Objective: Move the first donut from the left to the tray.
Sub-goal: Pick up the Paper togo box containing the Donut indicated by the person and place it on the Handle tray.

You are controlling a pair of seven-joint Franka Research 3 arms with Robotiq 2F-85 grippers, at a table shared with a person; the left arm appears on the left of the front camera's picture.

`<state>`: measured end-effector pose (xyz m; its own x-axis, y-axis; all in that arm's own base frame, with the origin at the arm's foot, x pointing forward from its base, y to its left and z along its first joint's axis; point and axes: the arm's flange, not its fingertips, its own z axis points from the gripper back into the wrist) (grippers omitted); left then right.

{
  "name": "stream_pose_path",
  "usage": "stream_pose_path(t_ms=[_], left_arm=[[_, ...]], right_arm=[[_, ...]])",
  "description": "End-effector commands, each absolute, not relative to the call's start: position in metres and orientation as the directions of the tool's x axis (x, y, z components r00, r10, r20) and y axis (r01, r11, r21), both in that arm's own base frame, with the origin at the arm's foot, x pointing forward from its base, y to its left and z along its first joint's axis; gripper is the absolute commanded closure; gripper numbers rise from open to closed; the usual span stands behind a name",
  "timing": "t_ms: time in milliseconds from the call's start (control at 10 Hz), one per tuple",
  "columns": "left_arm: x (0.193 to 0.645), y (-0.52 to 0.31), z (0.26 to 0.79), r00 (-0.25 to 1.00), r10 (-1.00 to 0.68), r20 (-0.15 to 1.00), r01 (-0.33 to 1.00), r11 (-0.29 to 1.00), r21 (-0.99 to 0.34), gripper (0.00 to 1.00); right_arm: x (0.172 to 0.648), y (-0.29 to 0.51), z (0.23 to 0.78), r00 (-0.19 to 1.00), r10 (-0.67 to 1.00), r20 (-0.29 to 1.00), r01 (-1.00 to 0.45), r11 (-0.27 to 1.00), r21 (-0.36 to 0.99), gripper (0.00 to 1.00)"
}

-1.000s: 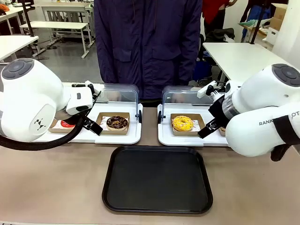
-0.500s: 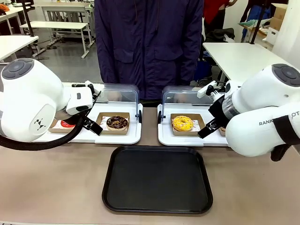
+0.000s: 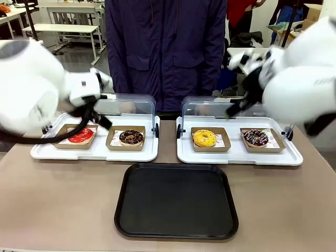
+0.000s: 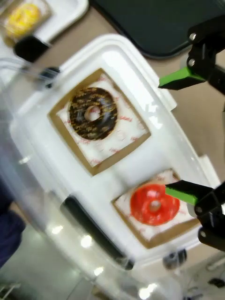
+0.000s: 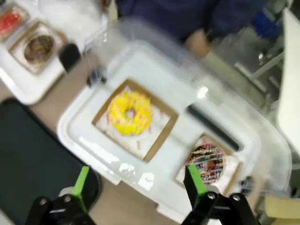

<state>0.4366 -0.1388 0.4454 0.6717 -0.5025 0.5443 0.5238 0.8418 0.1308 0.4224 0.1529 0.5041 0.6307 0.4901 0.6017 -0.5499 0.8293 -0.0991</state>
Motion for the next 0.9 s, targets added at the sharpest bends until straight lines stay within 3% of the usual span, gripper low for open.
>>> stream_pose_path(t_ms=[0,300,600,800], left_arm=[[0.468,-0.098,0.506,0.660,-0.542,0.520,0.635,0.773,-0.001,0.00],[0.498,-0.009,0.545,0.527,-0.634,0.566,0.817,0.561,-0.131,0.00],[0.511,0.067,0.527,0.429,-0.561,0.708,0.879,0.440,-0.185,0.00],[0.504,0.091,0.513,0.338,-0.502,0.796,0.908,0.397,-0.135,0.00]], right_arm=[[0.418,0.102,0.561,0.600,0.482,0.639,-0.617,0.787,-0.015,0.00],[0.401,-0.017,0.595,0.531,0.509,0.678,-0.740,0.668,0.078,0.00],[0.379,-0.101,0.580,0.450,0.499,0.741,-0.798,0.597,0.083,0.00],[0.370,-0.128,0.563,0.407,0.469,0.784,-0.807,0.586,0.069,0.00]])
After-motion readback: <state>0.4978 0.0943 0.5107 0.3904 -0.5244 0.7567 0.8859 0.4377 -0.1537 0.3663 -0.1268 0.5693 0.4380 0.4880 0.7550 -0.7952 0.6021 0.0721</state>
